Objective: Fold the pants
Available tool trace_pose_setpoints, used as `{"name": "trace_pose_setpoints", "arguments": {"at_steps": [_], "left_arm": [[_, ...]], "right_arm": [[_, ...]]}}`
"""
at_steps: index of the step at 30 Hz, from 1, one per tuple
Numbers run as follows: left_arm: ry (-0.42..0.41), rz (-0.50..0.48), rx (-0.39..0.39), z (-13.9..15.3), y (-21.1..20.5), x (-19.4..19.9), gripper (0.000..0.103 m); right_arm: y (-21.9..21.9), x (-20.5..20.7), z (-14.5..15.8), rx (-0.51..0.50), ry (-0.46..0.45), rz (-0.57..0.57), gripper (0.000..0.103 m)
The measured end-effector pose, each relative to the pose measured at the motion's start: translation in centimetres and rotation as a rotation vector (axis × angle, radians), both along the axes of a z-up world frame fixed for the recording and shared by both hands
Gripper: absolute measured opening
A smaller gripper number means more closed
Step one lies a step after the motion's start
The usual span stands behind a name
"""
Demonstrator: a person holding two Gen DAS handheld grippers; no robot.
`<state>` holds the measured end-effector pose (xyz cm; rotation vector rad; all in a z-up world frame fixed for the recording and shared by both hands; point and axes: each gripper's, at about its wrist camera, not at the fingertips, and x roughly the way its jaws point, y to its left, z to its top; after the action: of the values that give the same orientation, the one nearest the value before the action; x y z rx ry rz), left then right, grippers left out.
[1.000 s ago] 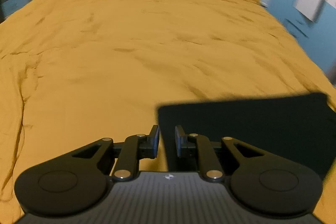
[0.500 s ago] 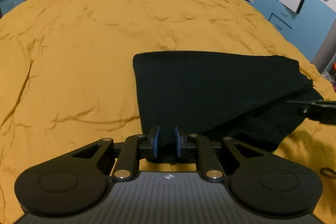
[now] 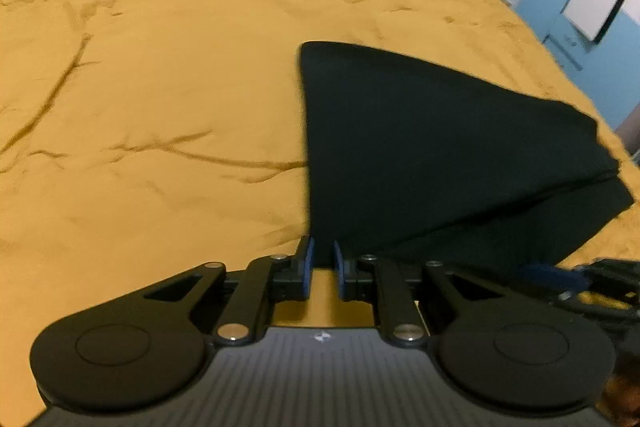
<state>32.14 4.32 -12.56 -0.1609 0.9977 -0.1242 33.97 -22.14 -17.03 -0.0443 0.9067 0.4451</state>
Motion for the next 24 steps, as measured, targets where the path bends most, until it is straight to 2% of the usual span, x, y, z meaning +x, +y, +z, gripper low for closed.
{"name": "trace_pose_setpoints", "arguments": {"at_steps": [4, 6, 8, 11, 16, 18, 23, 24], "left_arm": [[-0.008, 0.014, -0.087, 1.4, 1.6, -0.4, 0.022], [-0.035, 0.026, -0.13, 2.2, 2.2, 0.0, 0.035], [-0.061, 0.044, -0.176, 2.9, 2.7, 0.8, 0.045], [-0.058, 0.068, -0.266, 2.8, 3.7, 3.0, 0.051], [0.019, 0.128, -0.423, -0.6, 5.4, 6.4, 0.052], [0.048, 0.153, -0.45, -2.0, 5.7, 6.9, 0.052], [0.042, 0.169, -0.571, -4.0, 6.3, 6.6, 0.051], [0.04, 0.17, -0.588, -4.4, 6.2, 6.5, 0.044]], "right_arm": [[-2.4, 0.2, 2.2, 0.073, 0.01, -0.026, 0.017], [-3.8, 0.8, 3.5, 0.122, 0.004, -0.059, 0.019], [-5.2, 1.6, 4.7, 0.138, -0.025, -0.102, 0.026], [-7.4, 2.9, 5.5, 0.135, -0.054, -0.164, 0.028], [-11.1, 4.5, 6.0, 0.151, -0.06, -0.256, 0.029], [-12.3, 4.9, 5.9, 0.148, -0.061, -0.281, 0.03], [-14.7, 5.4, 4.9, 0.143, -0.046, -0.329, 0.03], [-15.0, 5.6, 4.7, 0.143, -0.039, -0.34, 0.03]]}}
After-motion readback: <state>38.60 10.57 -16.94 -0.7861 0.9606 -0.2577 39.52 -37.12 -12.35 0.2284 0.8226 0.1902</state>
